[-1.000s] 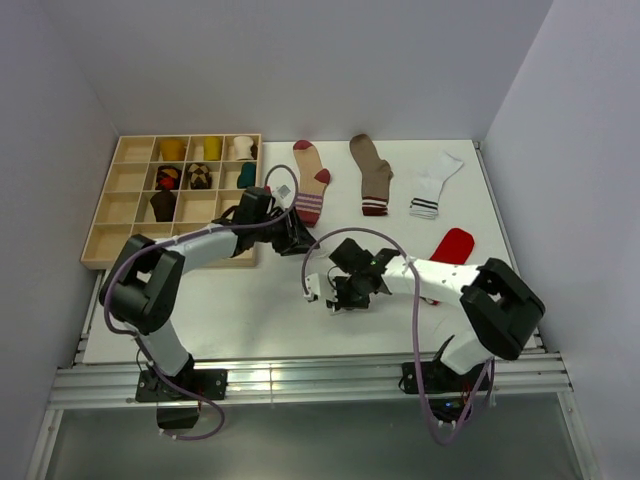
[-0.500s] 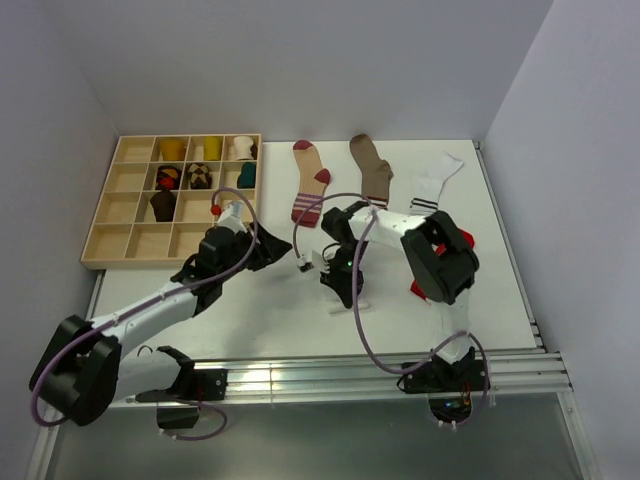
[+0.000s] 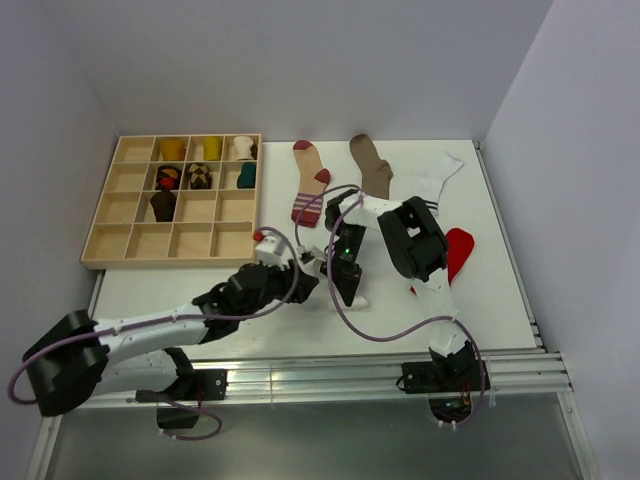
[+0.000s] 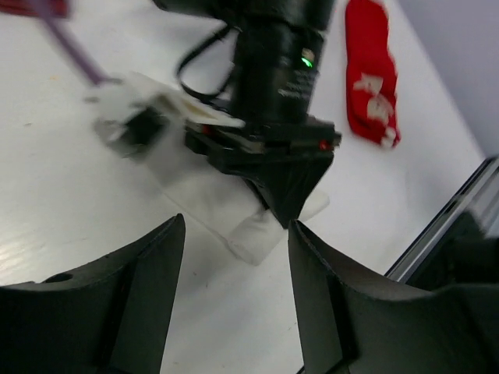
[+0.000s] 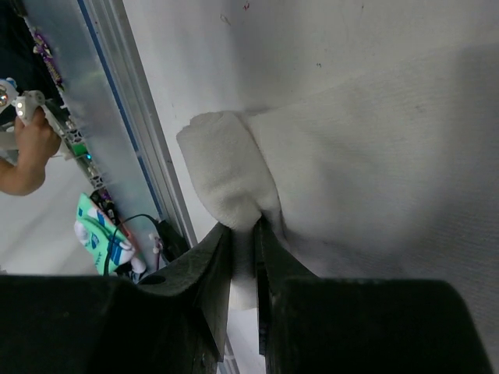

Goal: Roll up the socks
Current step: Roll the sock at the center of the board.

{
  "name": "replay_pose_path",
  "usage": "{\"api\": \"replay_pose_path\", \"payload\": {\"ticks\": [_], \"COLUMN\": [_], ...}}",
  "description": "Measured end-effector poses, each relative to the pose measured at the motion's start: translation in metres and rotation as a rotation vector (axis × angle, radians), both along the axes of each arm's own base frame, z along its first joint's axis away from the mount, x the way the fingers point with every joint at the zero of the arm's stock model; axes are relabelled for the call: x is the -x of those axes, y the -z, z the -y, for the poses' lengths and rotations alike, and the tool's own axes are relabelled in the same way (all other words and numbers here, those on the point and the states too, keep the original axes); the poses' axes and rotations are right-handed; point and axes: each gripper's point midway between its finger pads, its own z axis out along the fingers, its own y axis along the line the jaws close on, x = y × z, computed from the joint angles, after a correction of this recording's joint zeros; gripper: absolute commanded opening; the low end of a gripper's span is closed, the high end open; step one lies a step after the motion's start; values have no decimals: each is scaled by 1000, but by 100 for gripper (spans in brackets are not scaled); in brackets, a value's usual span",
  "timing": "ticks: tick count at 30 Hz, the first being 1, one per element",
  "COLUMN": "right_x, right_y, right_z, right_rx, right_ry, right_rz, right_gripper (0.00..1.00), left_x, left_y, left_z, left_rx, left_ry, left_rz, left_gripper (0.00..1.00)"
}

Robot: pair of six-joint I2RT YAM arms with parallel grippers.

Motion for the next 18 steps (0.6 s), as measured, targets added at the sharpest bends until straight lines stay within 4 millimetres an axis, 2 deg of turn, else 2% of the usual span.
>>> {"api": "replay_pose_path", "payload": {"ticks": [5,8,12,18], "right_x": [0,0,-1,-2], "right_y": [0,0,0,0], "right_z": [0,0,0,1], "right_rx": [6,7,13,16], "right_ry": [0,1,5,19], "right_rz": [-8,-9,-11,-15], "right_gripper": [20,20,20,20], "left_x": [7,10,15,21], "left_y": [17,26,40,53], "left_z": [57,80,91,95], "left_rx": [-191,-260,-318,-354], "left_ry": [165,243,314,371], "left_rz": [47,73,76,71], "left_gripper": [61,61,60,59]}}
